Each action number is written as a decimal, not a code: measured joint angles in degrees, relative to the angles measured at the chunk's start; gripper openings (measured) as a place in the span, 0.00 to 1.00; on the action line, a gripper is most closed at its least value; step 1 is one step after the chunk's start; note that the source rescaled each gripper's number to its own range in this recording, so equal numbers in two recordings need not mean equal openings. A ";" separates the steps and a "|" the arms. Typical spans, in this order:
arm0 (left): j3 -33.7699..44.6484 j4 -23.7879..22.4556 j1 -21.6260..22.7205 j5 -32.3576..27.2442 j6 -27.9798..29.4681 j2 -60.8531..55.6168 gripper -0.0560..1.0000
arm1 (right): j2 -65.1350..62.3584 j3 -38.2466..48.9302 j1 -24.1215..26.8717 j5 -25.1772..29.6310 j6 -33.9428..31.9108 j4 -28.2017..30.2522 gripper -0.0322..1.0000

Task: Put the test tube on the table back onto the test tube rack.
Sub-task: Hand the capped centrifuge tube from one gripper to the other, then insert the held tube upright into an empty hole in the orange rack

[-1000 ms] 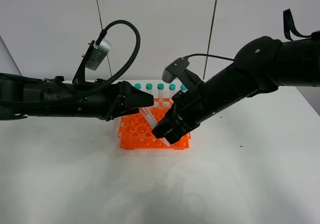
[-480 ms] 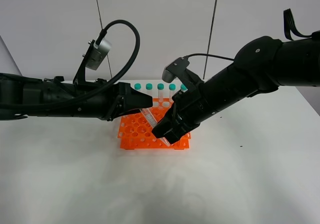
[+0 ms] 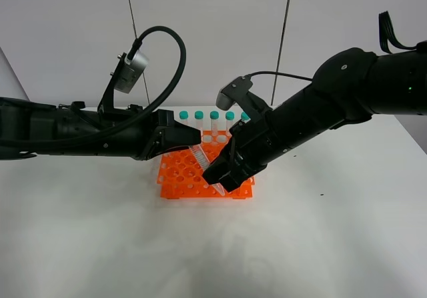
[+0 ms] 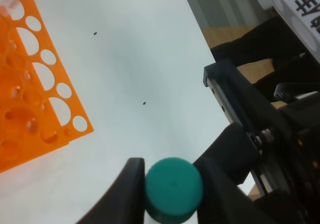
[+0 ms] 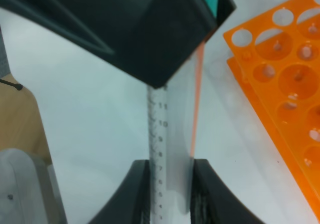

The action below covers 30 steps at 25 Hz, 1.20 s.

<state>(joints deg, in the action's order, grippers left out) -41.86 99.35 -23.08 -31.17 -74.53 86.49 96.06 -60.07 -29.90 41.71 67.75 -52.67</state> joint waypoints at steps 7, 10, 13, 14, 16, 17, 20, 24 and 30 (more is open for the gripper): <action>0.00 0.00 0.00 -1.57 0.06 0.00 0.05 | 0.00 0.00 0.00 -0.64 -0.17 0.00 0.72; -0.04 0.00 0.00 -1.80 0.06 0.00 0.05 | -0.73 -0.39 0.00 0.21 -1.47 0.75 0.93; -0.19 0.06 0.00 -1.86 0.06 0.00 0.05 | -2.89 -2.74 0.00 1.80 -8.41 4.96 0.97; -0.19 0.06 0.00 -1.93 0.06 0.00 0.05 | -3.78 -3.81 0.00 2.99 -11.41 7.04 0.97; -0.19 0.06 0.00 -1.93 0.06 0.00 0.05 | -5.19 -6.87 0.00 6.25 -19.80 13.23 0.97; -0.19 0.06 0.00 -1.93 0.06 0.00 0.05 | -5.70 -8.48 0.00 8.63 -24.14 16.67 0.97; -0.19 0.06 0.00 -1.93 0.06 0.00 0.05 | -6.43 -12.33 0.00 15.83 -34.96 25.85 0.97; -0.19 0.06 0.00 -1.93 0.06 0.00 0.05 | -6.49 -13.90 0.00 19.05 -45.42 35.46 0.97; -0.19 0.06 0.00 -1.93 0.06 0.00 0.05 | -4.89 -14.08 4.57 17.64 -54.00 42.39 0.97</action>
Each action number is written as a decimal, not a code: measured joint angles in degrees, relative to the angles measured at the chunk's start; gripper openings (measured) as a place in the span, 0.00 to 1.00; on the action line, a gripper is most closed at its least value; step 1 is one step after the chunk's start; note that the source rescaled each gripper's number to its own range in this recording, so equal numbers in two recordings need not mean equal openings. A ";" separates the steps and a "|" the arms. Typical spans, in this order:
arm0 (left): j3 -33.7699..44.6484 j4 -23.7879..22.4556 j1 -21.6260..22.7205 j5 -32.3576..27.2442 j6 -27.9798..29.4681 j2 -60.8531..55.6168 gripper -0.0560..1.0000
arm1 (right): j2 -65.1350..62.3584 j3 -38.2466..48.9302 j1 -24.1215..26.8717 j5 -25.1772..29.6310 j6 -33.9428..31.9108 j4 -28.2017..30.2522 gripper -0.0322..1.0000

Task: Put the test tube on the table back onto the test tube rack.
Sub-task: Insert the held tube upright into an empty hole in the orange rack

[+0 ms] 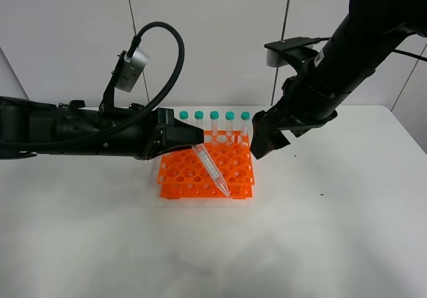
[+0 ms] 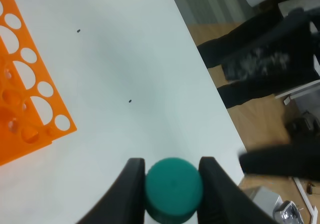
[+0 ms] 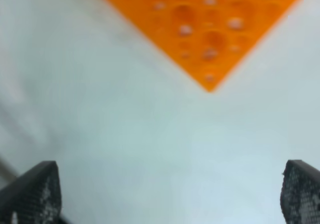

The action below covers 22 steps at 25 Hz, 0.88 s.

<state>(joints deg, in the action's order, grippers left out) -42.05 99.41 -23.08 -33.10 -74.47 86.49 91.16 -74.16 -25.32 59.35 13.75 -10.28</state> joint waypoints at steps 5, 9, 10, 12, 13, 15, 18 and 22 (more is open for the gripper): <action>0.00 0.00 0.00 0.00 0.00 0.00 0.05 | 3.12 0.00 9.60 -0.37 -2.42 3.60 0.97; 0.00 0.00 0.00 0.00 0.00 0.00 0.05 | 3.36 0.00 18.42 -0.65 -3.11 5.48 0.97; 0.00 0.00 0.00 0.00 0.00 0.00 0.05 | 3.36 0.00 20.53 -0.57 -3.51 5.67 0.97; 0.00 0.00 0.00 0.00 0.00 0.00 0.05 | 3.36 0.00 23.49 0.46 -3.90 6.09 0.97; 0.00 0.00 0.00 0.00 0.00 0.00 0.05 | 3.36 0.00 24.41 1.23 -3.96 6.15 0.97; 0.00 0.00 0.00 0.00 0.00 0.00 0.05 | 3.36 0.00 24.95 2.76 -4.08 6.26 0.97; 0.00 0.00 0.00 0.00 0.00 0.00 0.05 | 3.36 0.00 24.95 5.58 -4.31 5.82 0.97; 0.00 0.00 0.00 0.00 0.28 0.00 0.05 | 3.36 0.00 24.95 9.93 -5.74 7.19 0.96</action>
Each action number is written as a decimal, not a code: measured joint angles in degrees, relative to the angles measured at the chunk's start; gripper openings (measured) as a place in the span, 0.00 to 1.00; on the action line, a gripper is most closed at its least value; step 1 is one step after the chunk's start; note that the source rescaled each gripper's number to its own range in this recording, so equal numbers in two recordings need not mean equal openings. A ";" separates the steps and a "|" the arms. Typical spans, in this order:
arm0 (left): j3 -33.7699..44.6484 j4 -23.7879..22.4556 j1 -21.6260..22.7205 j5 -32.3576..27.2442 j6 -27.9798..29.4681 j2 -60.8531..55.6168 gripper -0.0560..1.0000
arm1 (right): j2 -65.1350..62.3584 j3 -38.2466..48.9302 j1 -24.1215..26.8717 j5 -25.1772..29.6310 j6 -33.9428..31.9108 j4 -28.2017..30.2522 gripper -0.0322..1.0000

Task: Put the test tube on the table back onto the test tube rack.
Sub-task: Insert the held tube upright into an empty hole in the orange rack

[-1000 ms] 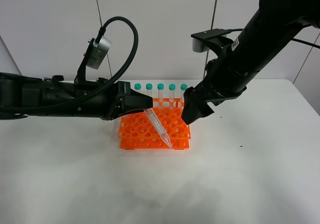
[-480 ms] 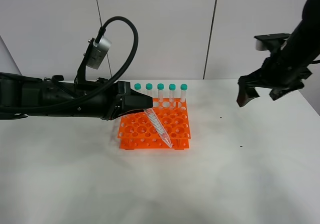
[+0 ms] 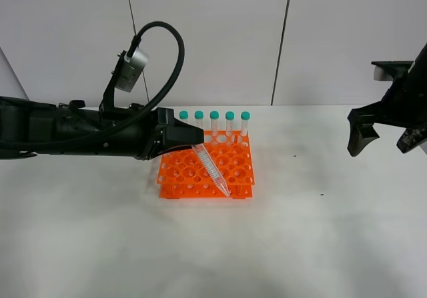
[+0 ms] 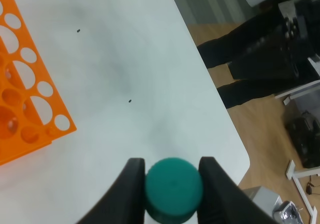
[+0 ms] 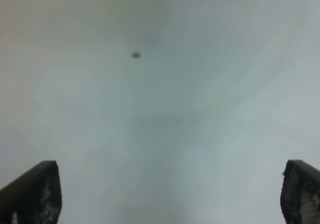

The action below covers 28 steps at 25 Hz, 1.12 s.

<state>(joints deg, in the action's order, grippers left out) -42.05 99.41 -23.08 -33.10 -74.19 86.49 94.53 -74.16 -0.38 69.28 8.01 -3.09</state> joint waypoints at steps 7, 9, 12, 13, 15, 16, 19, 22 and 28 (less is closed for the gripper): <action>0.00 0.00 0.00 0.00 0.33 0.00 0.05 | -7.78 5.68 0.00 0.20 -0.51 -1.17 0.95; 0.00 0.00 0.00 0.00 0.33 0.00 0.05 | -12.78 10.05 0.00 0.26 0.18 -1.55 0.95; 0.00 0.00 0.00 0.00 0.37 0.00 0.05 | -22.55 18.45 0.00 0.42 0.42 -1.90 0.95; 0.00 0.00 0.00 0.00 0.37 0.00 0.05 | -25.43 20.85 0.00 0.56 0.42 -2.03 0.95; 0.00 0.00 0.00 0.00 0.37 0.00 0.05 | -32.41 26.30 -0.57 0.60 0.42 -1.95 0.95; 0.00 0.00 0.00 0.00 0.37 0.00 0.05 | -35.87 28.39 -1.49 0.60 0.42 -1.82 0.95; 0.00 0.00 0.00 -0.04 0.37 0.00 0.05 | -44.00 34.67 -4.93 0.81 -0.37 -1.42 0.95; 0.00 0.00 0.00 -0.04 0.37 0.00 0.05 | -50.03 38.17 -6.23 -0.70 -3.41 -0.23 0.95; 0.00 0.00 0.00 -0.04 0.37 0.00 0.05 | -63.21 44.07 -6.23 -7.99 -4.88 0.11 0.94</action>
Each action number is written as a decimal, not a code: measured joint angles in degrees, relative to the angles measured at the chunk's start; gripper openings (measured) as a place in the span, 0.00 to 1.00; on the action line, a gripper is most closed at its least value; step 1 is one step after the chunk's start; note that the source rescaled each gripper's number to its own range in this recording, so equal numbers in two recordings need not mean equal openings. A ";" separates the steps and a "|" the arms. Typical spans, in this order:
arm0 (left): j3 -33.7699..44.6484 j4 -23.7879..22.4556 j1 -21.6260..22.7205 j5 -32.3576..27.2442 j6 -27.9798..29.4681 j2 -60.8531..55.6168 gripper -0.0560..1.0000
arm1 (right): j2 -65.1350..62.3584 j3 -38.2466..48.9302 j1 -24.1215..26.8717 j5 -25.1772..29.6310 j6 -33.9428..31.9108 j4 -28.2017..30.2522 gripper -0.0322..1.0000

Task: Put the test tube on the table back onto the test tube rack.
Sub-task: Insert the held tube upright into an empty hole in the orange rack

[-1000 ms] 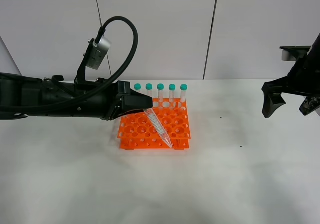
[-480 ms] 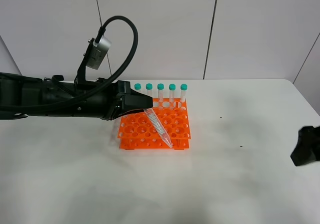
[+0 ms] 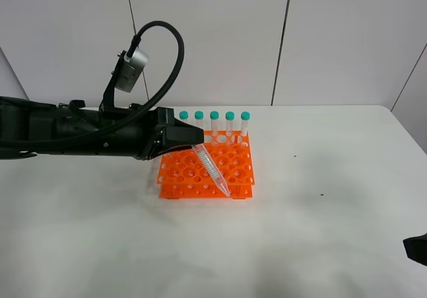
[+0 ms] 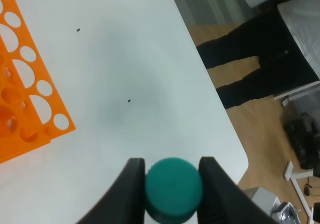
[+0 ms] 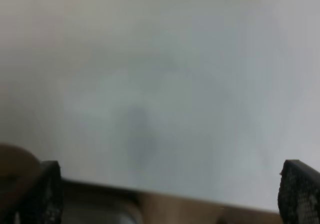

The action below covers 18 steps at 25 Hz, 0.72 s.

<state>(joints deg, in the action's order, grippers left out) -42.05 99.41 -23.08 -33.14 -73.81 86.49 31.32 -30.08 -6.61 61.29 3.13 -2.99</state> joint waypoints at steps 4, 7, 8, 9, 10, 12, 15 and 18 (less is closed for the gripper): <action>0.00 0.00 0.00 0.00 0.00 0.00 0.05 | -7.63 1.61 0.00 -1.62 0.05 0.00 0.92; 0.00 0.00 0.00 0.00 0.00 0.00 0.05 | -10.80 1.67 0.00 -1.75 0.05 0.00 0.92; 0.00 0.00 0.00 0.00 0.00 0.00 0.05 | -11.23 1.67 0.00 -1.75 0.05 0.00 0.92; 0.00 0.00 0.00 0.00 0.00 0.00 0.05 | -11.36 1.67 0.00 -1.75 0.05 -0.06 0.92; 0.00 0.00 0.00 0.00 0.00 0.00 0.05 | -11.36 1.67 0.00 -1.75 0.05 -0.06 0.92; 0.00 0.00 0.00 0.00 0.00 0.00 0.05 | -11.36 1.67 0.27 -1.75 0.05 -0.11 0.92; 0.00 0.00 0.00 0.00 0.00 0.00 0.05 | -12.24 1.67 3.07 -1.87 0.05 -0.17 0.92; 0.00 0.00 0.00 0.00 0.00 0.00 0.05 | -16.28 1.67 5.62 -2.15 0.05 -0.17 0.92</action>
<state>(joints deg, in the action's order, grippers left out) -42.05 99.41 -23.08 -33.14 -73.81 86.49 15.04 -28.41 -0.99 59.14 3.18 -3.15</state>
